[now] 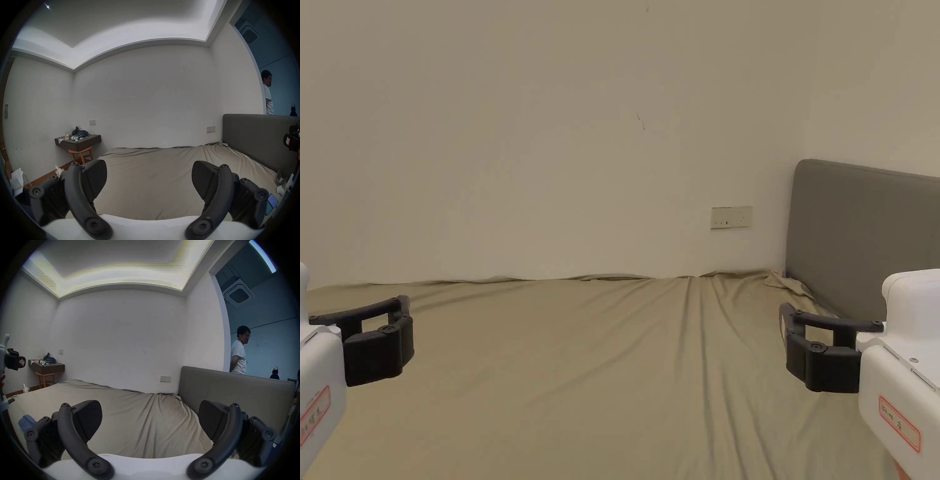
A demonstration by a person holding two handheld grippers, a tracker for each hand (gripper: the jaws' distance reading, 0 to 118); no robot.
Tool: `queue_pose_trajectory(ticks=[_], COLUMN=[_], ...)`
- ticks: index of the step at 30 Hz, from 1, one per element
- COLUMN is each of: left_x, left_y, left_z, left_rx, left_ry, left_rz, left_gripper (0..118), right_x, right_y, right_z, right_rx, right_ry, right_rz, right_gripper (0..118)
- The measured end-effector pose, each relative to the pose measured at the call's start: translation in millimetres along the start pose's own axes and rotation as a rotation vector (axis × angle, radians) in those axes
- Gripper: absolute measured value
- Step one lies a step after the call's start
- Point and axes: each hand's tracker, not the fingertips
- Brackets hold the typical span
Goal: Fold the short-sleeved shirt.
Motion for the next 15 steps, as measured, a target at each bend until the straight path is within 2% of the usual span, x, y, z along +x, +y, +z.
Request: queue_pose_trajectory(ticks=[15], left_x=[-1.0], left_y=[-1.7], left_z=[-5.2], left_rx=[-0.006], left_ry=[0.013], left_rz=[-0.007], left_gripper=[114], right_x=[-0.6], right_y=[-3.6], right_z=[-5.4], right_rx=[-0.020], right_ry=[0.012], right_rz=[-0.002], right_gripper=[118])
